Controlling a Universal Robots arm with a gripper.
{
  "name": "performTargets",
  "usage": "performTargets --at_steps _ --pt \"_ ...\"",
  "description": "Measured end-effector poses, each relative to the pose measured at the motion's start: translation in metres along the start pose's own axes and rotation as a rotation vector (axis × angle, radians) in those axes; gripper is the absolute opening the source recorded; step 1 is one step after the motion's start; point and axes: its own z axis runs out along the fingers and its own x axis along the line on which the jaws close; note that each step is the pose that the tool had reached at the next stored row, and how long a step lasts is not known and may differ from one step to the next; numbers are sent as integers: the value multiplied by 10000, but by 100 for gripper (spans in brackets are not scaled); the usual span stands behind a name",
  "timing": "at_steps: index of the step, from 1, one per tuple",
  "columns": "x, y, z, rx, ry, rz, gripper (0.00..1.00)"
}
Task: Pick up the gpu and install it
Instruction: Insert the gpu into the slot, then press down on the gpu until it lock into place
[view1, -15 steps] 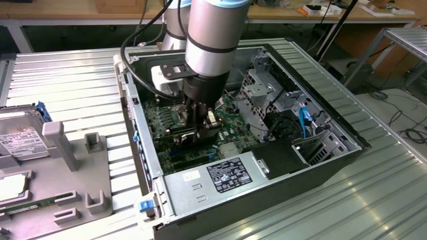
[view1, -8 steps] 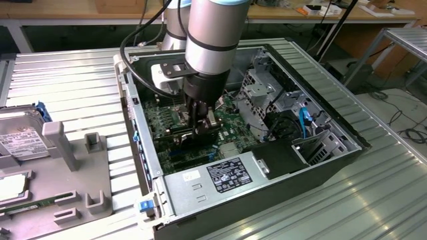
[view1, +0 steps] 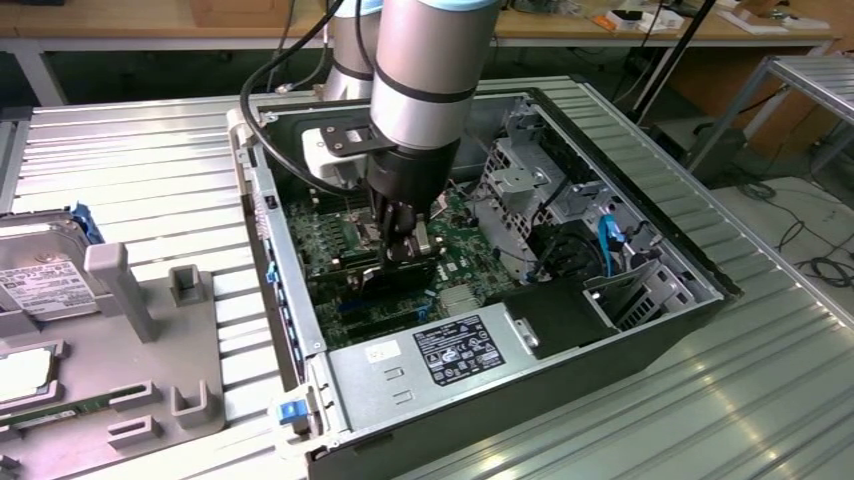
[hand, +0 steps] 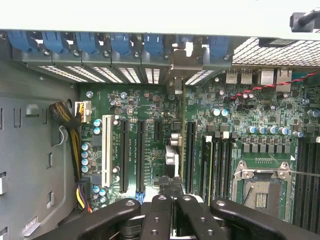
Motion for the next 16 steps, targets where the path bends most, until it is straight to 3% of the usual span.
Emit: performTargets --at_steps 12,16 --pt "-1 7 0 -1 2 2 11" --pt "-8 170 2 2 1 8 11"
